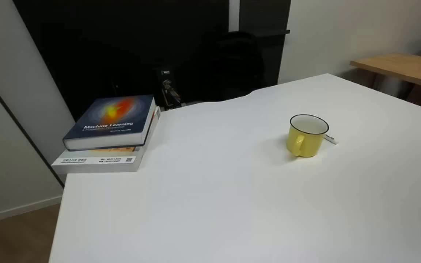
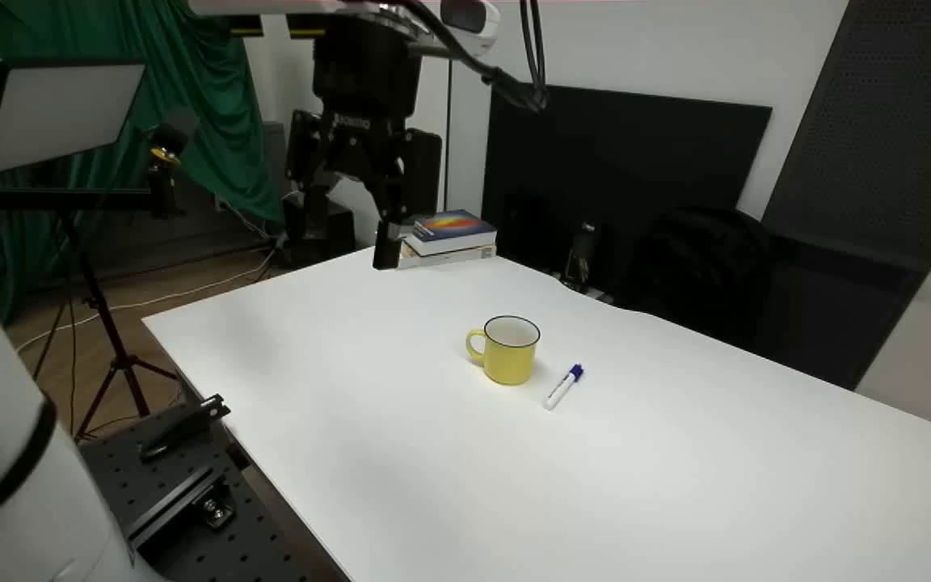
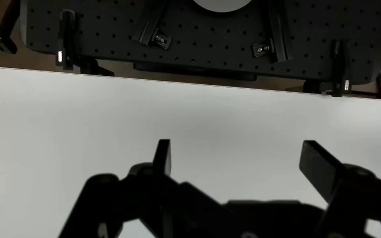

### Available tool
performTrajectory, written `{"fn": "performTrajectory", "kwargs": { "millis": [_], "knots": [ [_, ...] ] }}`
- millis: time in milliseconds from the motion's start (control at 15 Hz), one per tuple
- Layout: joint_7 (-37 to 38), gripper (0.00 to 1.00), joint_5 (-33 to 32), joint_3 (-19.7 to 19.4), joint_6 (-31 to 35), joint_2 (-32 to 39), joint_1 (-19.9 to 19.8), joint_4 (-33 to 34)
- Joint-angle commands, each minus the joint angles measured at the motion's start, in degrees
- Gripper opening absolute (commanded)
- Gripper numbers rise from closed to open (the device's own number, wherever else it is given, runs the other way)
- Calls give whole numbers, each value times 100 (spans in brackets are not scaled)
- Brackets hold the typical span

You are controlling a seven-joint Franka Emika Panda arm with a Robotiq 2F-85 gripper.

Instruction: Put the marker in the cup

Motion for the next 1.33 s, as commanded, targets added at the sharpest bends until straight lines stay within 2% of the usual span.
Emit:
{"fn": "performTrajectory", "kwargs": {
  "millis": [0,733,1000,1267],
  "knots": [
    [25,100,-20,-35,-7,4,42,7],
    [25,100,-20,-35,-6,5,42,7],
    [-153,100,-232,-152,495,513,-61,-264],
    [-207,100,-471,-426,1504,1468,-325,-330]
  ]
}}
